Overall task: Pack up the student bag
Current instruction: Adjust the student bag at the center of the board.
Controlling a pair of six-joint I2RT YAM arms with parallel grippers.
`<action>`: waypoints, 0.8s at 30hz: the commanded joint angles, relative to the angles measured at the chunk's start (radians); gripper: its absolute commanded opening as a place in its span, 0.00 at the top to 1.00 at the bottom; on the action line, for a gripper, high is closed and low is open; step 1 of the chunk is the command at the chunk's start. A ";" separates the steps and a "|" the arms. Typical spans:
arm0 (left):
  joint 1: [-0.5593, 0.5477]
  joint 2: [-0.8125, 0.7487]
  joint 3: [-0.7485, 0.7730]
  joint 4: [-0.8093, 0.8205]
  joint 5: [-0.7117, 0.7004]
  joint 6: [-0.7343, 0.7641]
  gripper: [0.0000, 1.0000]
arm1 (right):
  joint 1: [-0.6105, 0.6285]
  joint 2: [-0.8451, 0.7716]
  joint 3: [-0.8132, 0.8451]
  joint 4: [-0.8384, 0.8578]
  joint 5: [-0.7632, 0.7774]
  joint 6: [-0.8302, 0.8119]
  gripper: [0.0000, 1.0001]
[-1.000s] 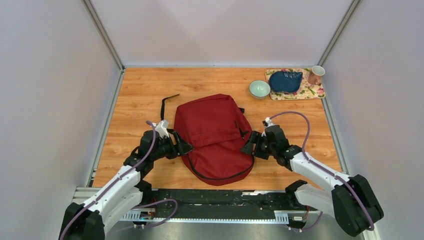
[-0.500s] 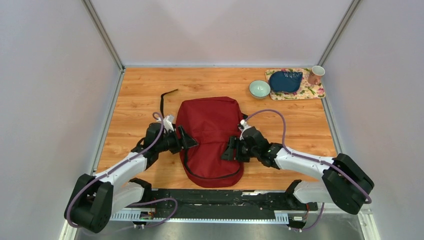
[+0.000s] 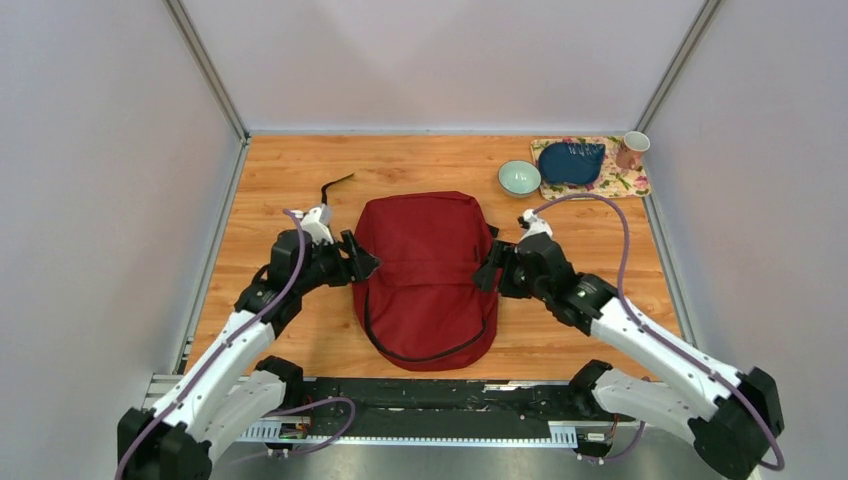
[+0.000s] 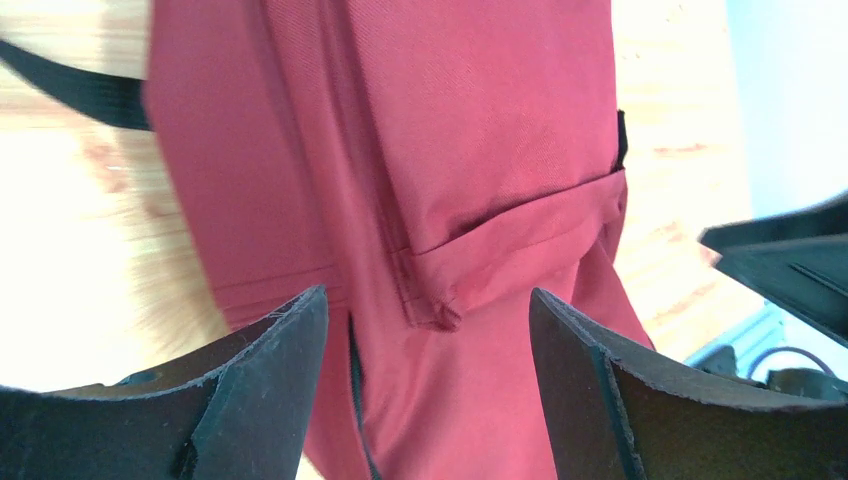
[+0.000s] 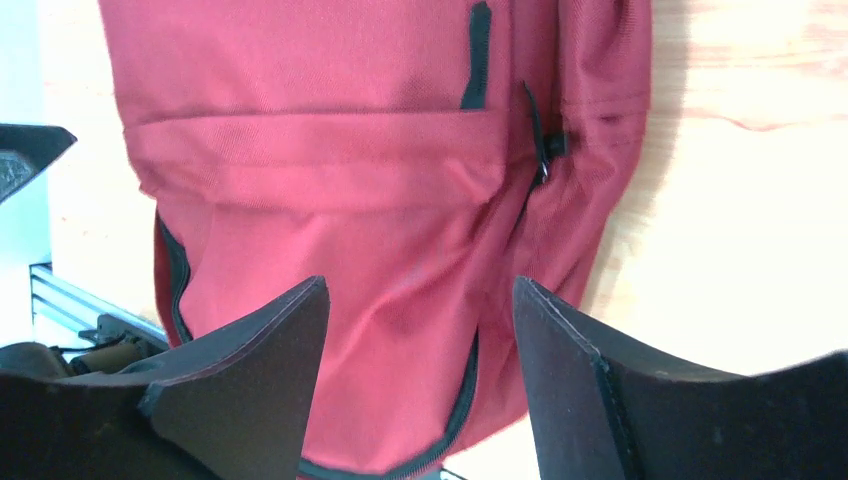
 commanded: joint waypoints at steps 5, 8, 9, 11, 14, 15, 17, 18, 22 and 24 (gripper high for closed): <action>0.000 -0.189 -0.005 -0.206 -0.205 0.056 0.19 | 0.015 -0.384 -0.148 -0.117 -0.236 0.067 0.32; 0.000 -0.218 -0.016 -0.206 -0.217 0.046 0.18 | 0.096 -0.462 -0.208 -0.077 -0.330 0.123 0.22; 0.000 -0.218 -0.010 -0.212 -0.222 0.046 0.18 | 0.165 -0.464 -0.208 -0.083 -0.324 0.129 0.22; 0.000 -0.213 0.001 -0.234 -0.225 0.046 0.18 | 0.247 -0.450 -0.202 -0.114 -0.251 0.132 0.21; 0.000 -0.212 0.009 -0.252 -0.211 0.041 0.18 | 0.370 -0.383 -0.218 -0.114 -0.150 0.186 0.20; 0.000 -0.213 0.010 -0.260 -0.209 0.036 0.18 | 0.393 -0.361 -0.232 -0.085 -0.152 0.193 0.20; 0.000 -0.223 0.007 -0.275 -0.209 0.032 0.18 | 0.399 -0.289 -0.261 0.009 -0.169 0.210 0.19; 0.000 -0.235 -0.001 -0.278 -0.209 0.027 0.18 | 0.397 -0.262 -0.260 0.016 -0.157 0.210 0.19; 0.000 -0.261 -0.021 -0.292 -0.219 0.015 0.18 | 0.397 -0.090 -0.231 0.068 -0.067 0.196 0.16; 0.000 -0.270 -0.030 -0.292 -0.220 0.004 0.18 | 0.397 -0.033 -0.194 0.072 0.042 0.204 0.14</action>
